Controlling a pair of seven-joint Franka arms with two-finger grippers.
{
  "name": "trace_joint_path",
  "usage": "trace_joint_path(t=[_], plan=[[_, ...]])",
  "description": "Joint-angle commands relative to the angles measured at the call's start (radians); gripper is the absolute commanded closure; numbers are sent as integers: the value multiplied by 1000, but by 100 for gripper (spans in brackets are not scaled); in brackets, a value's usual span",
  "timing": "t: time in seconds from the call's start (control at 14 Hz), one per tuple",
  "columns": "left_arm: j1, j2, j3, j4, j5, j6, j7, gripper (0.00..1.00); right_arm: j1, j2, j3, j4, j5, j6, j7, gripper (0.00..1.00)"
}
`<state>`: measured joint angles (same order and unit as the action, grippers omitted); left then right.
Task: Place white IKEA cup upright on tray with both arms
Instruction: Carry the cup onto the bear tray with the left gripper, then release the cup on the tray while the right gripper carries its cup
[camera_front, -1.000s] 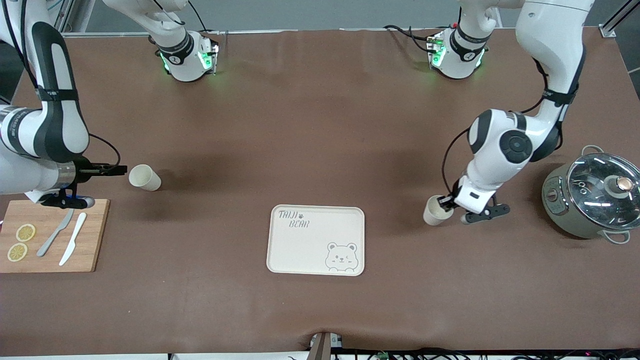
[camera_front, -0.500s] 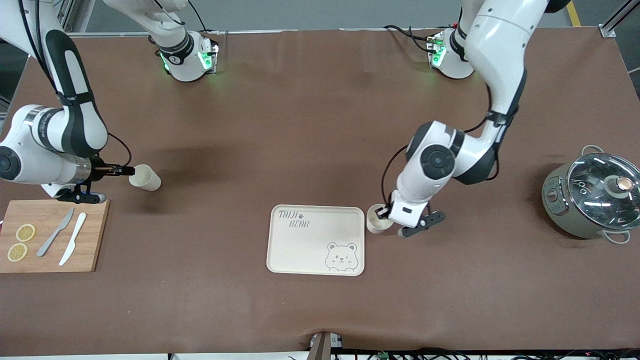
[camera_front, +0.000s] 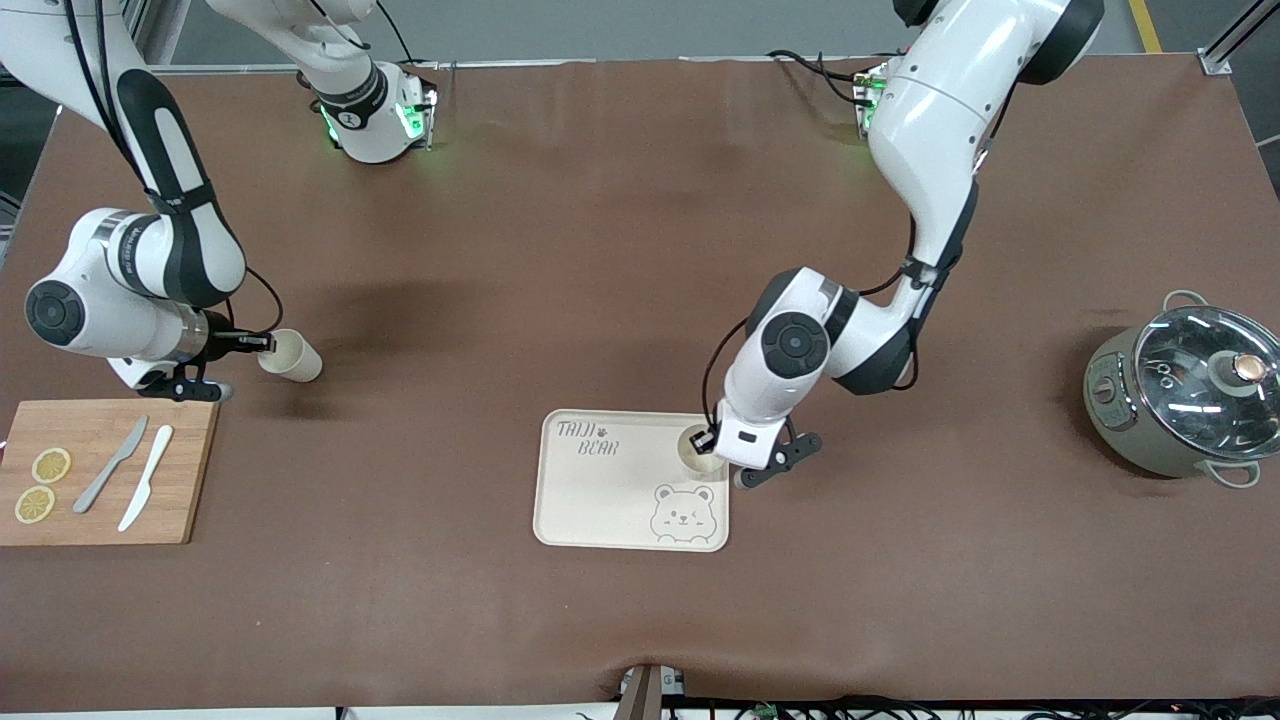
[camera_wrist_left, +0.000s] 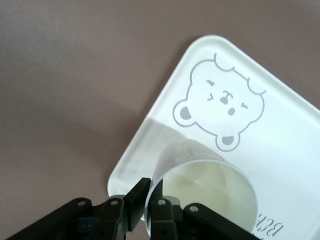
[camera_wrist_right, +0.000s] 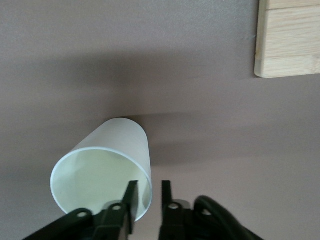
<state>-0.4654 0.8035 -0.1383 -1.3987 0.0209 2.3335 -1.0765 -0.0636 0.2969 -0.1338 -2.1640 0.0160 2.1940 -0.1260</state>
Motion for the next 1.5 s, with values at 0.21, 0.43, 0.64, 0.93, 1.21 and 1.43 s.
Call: trace_joint_path(t=[0.21,0.43,0.64,0.93,1.21,1.43], plan=[[-29,31,22,44,24,-8,-10,0,2,-33,5,33,-2,-45,8,100],[-18,-44,22,47,16,-54,-14,0,31,-30,7,169,10,-222,61,100],[60,-179,20,41,25,-155,-5,0,90,1,7,277,47,-304,172,100],[126,-299,23,40,27,-316,102,0,212,91,7,418,180,-333,400,100],[249,-404,22,40,25,-459,216,0,343,185,7,582,264,-373,662,100],[333,-463,25,38,27,-551,242,0,419,252,5,679,306,-373,810,100]])
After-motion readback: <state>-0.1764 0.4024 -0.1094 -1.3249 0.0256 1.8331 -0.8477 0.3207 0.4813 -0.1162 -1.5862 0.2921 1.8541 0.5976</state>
